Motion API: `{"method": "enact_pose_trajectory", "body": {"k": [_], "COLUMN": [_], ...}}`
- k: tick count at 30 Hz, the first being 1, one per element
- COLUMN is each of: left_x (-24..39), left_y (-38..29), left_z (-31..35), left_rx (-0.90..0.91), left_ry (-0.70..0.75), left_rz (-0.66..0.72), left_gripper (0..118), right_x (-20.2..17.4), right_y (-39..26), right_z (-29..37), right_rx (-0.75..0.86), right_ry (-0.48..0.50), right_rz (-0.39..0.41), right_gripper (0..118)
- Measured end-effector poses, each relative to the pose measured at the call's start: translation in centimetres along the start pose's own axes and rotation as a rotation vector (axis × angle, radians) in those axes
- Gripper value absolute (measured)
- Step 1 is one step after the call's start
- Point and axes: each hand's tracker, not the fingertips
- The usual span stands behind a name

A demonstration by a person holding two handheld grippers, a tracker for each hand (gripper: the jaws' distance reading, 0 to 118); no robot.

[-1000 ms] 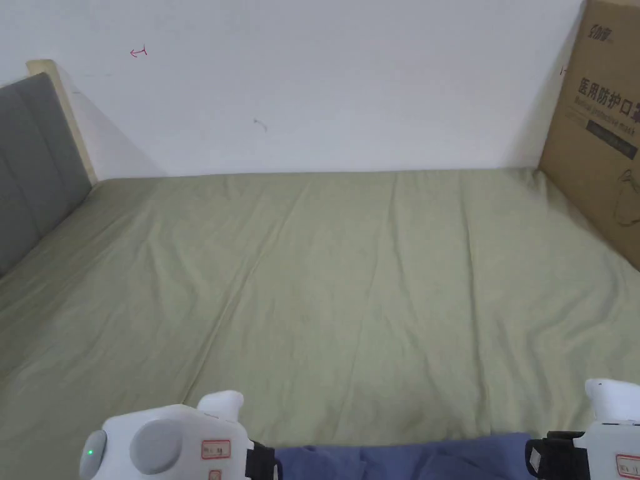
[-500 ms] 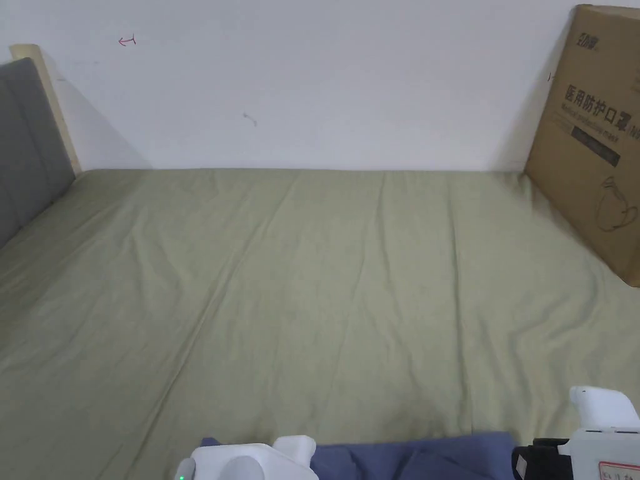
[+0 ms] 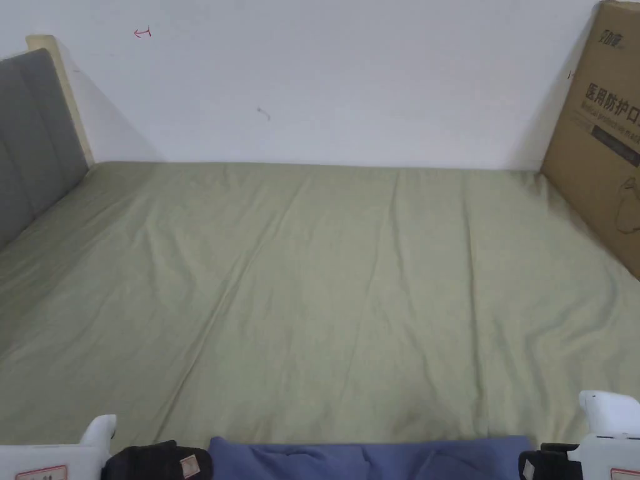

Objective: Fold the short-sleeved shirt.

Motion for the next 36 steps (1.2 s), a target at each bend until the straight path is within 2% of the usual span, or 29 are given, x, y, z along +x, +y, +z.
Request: {"method": "enact_pose_trajectory", "body": {"k": [3, 5, 9, 11, 12, 13, 14, 15, 16, 17, 18, 20, 22, 25, 26, 29, 31, 32, 36], "left_x": [-2.3, -3.7, -5.0, -5.7, -5.6, -5.5, -5.7, -6.5, -7.0, -7.6, -6.6, -5.2, -2.7, 2.6, 4.2, 9.1, 10.5, 11.0, 12.9], "left_y": [0.1, 0.0, -0.5, -0.5, -0.4, -0.3, -0.3, -0.2, -0.3, -0.4, -0.5, -0.1, 0.1, 0.3, 0.3, -0.5, -1.0, -1.2, -1.0], "left_z": [-1.4, -3.4, -8.4, -10.3, -10.8, -10.8, -10.8, -10.7, -10.9, -11.0, -10.6, -10.3, -9.7, -7.4, -6.3, -3.5, -2.5, -2.1, -2.3], "left_rx": [-0.012, -0.039, -0.105, -0.134, -0.131, -0.136, -0.131, -0.126, -0.134, -0.157, -0.120, -0.147, -0.128, -0.080, -0.056, 0.042, 0.079, 0.086, 0.066], "left_ry": [-0.002, -0.058, -0.429, -0.434, -0.421, -0.420, -0.385, -0.290, -0.159, -0.015, -0.209, -0.039, 0.058, 0.242, 0.325, 0.751, 0.893, 0.884, 0.657], "left_rz": [0.062, 0.129, 0.250, 0.253, 0.231, 0.209, 0.194, 0.200, 0.200, 0.175, 0.224, 0.110, 0.056, -0.154, -0.232, -0.521, -0.620, -0.613, -0.460], "left_gripper": [118, 118, 118, 115, 107, 89, 89, 79, 53, 6, 6, 6, 6, 6, 6, 6, 6, 6, 6], "right_x": [-0.4, -0.7, -1.1, -1.4, -1.5, -1.7, -1.9, -2.1, -2.2, -2.3, -2.4, -2.6, -2.7, -2.8, -2.8, -2.9, -2.7, -2.6, -2.0], "right_y": [-0.1, -0.1, -0.3, -0.3, -0.1, 0.0, 0.1, 0.3, 0.4, 0.5, 0.6, 0.7, 0.7, 0.9, 0.9, 1.0, 0.8, 0.8, 0.3], "right_z": [-0.2, -0.4, -0.8, -0.5, -0.4, -0.2, -0.1, -0.1, -0.1, -0.1, -0.2, -0.3, -0.2, -0.1, -0.1, -0.1, -0.2, -0.2, 0.0], "right_rx": [-0.008, -0.021, -0.045, -0.043, -0.041, -0.039, -0.037, -0.034, -0.033, -0.031, -0.029, -0.025, -0.003, -0.004, -0.002, 0.002, 0.005, 0.004, 0.006], "right_ry": [-0.006, -0.012, -0.028, -0.022, -0.015, -0.012, -0.010, -0.011, -0.012, -0.011, -0.009, 0.000, 0.031, 0.059, 0.061, 0.066, 0.074, 0.081, 0.101], "right_rz": [0.011, 0.018, 0.027, 0.032, 0.036, 0.040, 0.046, 0.052, 0.057, 0.061, 0.062, 0.055, 0.034, 0.026, 0.028, 0.043, 0.045, 0.043, 0.033], "right_gripper": [0, 0, 0, 0, 0, 0, 0, 0, 0, 0, 0, 0, 0, 0, 0, 0, 0, 0, 0]}}
